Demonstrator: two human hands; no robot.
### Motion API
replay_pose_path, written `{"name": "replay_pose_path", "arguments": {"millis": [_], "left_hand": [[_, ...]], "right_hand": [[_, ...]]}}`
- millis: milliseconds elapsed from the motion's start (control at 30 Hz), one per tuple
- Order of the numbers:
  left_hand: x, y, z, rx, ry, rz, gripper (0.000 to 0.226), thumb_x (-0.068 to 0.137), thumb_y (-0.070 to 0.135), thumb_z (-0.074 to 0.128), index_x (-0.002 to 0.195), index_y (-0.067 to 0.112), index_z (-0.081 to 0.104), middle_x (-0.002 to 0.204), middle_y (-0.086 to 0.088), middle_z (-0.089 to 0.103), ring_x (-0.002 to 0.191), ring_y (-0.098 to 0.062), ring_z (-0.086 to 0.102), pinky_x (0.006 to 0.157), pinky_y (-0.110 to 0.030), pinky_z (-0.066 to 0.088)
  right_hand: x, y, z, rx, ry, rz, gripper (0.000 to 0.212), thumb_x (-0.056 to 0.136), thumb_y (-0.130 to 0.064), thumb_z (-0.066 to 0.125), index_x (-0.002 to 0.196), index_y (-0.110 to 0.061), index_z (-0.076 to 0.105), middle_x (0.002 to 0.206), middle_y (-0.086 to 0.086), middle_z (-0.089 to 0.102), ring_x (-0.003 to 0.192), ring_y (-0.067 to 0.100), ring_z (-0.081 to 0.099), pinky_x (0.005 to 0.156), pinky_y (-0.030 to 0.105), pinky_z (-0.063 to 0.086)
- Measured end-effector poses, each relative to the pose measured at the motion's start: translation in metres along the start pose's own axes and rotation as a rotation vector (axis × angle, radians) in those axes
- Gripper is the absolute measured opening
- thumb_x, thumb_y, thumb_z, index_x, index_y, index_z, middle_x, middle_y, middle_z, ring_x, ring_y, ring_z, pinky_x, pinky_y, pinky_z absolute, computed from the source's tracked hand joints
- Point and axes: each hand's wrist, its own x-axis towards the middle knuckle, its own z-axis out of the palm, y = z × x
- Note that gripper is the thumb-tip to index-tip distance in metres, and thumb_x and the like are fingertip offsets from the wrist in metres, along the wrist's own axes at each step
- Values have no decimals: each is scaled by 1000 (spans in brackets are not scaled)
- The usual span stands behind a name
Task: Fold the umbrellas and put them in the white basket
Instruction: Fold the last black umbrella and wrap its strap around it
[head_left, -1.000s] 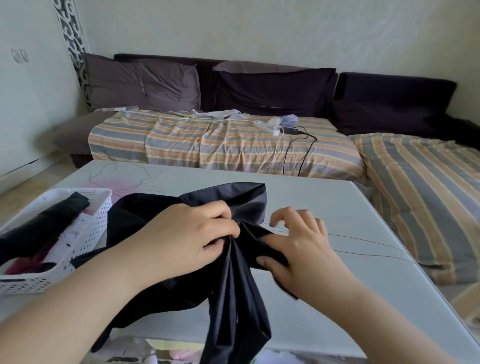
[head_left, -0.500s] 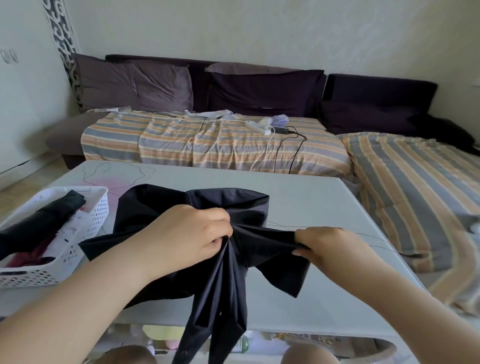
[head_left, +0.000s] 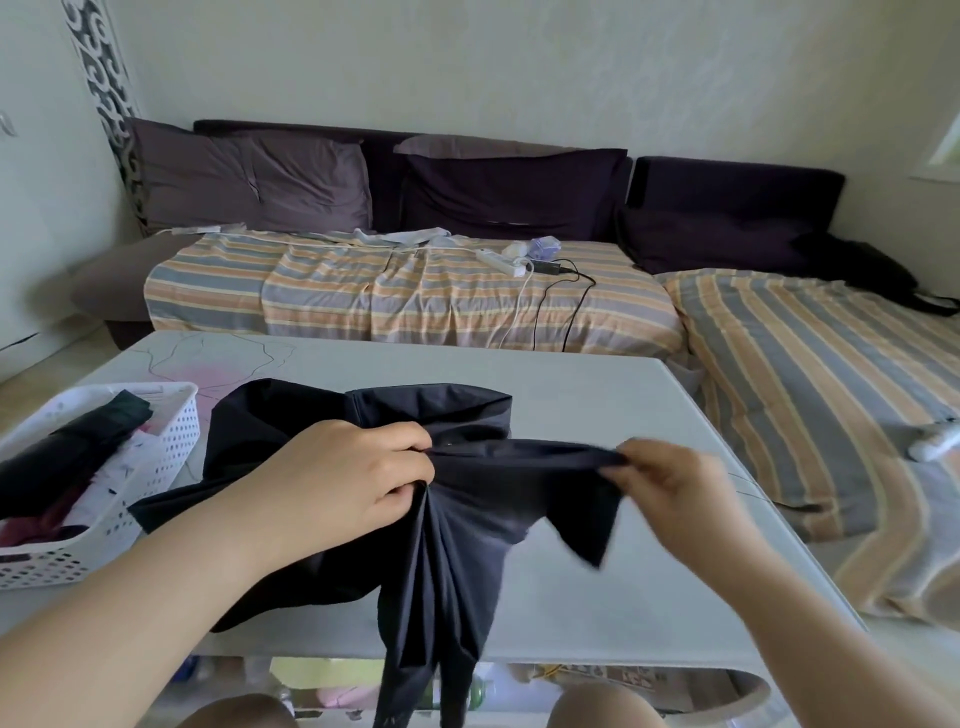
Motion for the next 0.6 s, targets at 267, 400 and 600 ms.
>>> {"name": "replay_pose_path", "arguments": {"millis": [267,400,600], "left_hand": [[4,3,8,-23,41,24,31,77,24,41,72,25,72,93,11,69,40,-7,51,41,-21,44],[7,5,9,-21,35,32,30,77,24,42,73,25,72,93,11,69,39,-7,50,40,-21,44],[6,3,7,-6,20,37,31,77,25,41,72,25,71,90,11,68,37,-8,47,38,-21,41]], "right_hand": [[-3,5,-11,-289,-150,32,40,85,-22,69,62,-32,37,64,-12,52,68,15,48,59,25,37],[-4,-17,-6,-193,-234,-70,18,85,-33,69,99,-36,57,89,-21,55,91,6,51,79,19,40],[11,-29,-5,-442,-370,-115,25,98,-36,47,97,-16,63,87,0,59,88,22,57,74,31,43]]}}
